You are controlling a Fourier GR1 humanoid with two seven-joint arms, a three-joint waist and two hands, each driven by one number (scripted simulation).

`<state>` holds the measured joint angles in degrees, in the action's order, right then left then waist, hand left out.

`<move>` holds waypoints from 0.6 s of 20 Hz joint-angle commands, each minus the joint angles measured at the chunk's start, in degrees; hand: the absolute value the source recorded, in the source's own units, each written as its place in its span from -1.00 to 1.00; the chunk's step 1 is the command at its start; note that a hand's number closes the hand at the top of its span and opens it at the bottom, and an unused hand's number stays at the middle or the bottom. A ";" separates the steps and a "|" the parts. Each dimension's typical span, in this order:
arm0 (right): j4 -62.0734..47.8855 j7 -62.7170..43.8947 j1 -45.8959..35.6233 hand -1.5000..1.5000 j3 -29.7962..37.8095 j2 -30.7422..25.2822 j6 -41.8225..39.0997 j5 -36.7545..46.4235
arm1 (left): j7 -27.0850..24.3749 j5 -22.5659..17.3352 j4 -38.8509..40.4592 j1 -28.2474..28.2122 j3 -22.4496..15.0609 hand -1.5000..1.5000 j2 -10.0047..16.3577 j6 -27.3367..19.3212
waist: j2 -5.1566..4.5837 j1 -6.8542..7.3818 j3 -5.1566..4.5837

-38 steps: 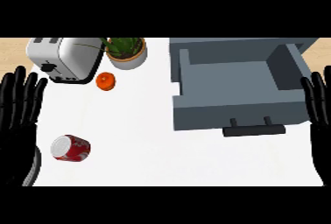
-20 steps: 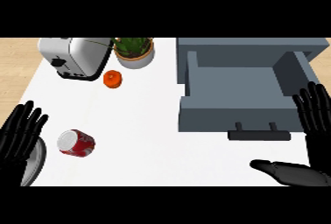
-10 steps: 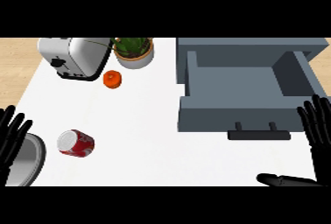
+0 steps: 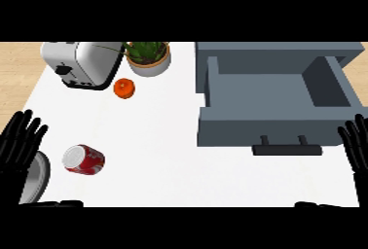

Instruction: Pick up the can, place it into the drawer and close the drawer

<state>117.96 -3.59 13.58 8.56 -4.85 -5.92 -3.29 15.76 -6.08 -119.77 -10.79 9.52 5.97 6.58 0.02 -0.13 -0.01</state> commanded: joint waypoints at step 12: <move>-0.84 1.45 -0.05 -1.00 -0.19 2.16 -1.17 2.92 | -17.60 6.54 17.58 -0.81 -0.02 -1.00 -3.90 0.52 | -0.01 0.12 -0.01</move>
<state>117.97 -2.91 13.93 10.26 -4.05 -7.63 -3.09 3.83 -1.38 -107.10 -10.47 9.66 3.55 7.45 0.03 -0.08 0.00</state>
